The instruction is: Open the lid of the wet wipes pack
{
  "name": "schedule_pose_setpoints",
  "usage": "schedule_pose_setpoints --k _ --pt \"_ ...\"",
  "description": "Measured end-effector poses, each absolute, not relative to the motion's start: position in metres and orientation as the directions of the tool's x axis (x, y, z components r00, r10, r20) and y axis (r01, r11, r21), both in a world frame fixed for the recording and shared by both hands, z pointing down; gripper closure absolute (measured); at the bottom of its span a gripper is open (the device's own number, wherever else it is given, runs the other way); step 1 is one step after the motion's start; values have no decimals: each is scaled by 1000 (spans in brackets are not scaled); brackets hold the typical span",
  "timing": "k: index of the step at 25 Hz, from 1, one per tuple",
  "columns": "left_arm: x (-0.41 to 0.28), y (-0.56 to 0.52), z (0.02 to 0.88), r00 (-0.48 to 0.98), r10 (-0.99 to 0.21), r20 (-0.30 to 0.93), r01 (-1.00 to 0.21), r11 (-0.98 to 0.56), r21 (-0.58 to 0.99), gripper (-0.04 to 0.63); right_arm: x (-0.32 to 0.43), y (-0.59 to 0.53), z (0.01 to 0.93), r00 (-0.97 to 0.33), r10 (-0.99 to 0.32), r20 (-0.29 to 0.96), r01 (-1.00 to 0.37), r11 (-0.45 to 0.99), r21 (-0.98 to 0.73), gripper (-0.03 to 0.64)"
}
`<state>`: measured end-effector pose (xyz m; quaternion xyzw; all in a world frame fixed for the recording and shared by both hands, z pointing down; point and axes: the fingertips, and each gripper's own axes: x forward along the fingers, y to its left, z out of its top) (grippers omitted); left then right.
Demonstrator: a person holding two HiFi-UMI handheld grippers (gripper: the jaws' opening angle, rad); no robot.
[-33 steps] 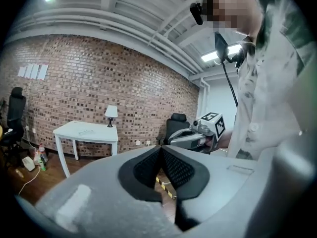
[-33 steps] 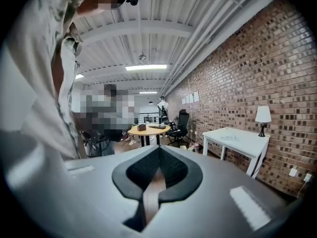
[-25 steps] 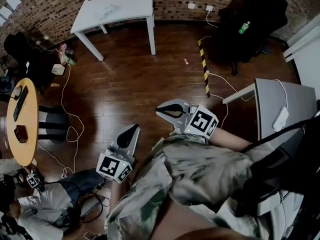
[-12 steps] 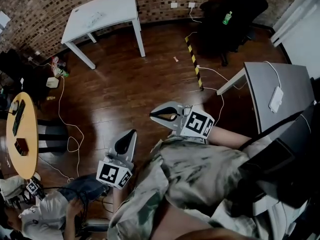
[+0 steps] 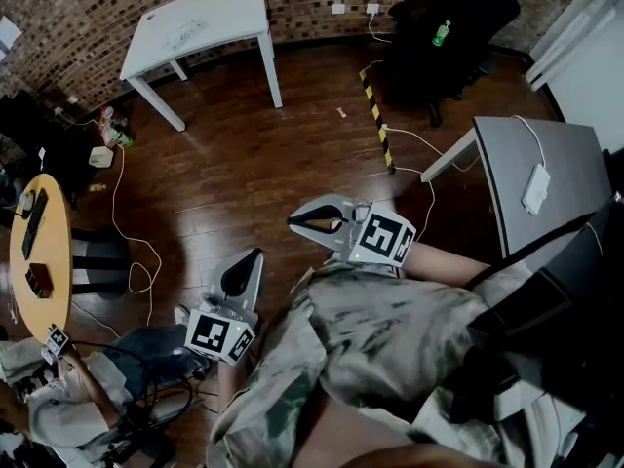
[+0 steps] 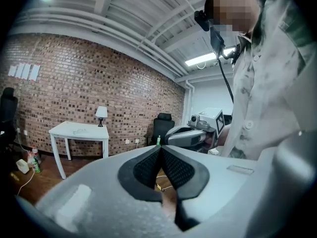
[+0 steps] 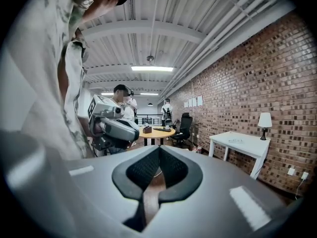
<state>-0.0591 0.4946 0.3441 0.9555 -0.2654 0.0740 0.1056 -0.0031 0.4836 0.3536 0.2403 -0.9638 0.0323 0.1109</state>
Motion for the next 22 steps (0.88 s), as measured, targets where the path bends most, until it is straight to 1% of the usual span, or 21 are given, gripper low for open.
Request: schedule_pose_setpoints --k 15,22 --pt "-59 484 347 856 -477 201 -510 -843 173 594 -3 477 358 -855 -458 242 -462 886 44 609" --pt "-55 481 354 861 -468 198 -502 -845 185 594 1 474 364 -846 -467 257 -476 879 32 609"
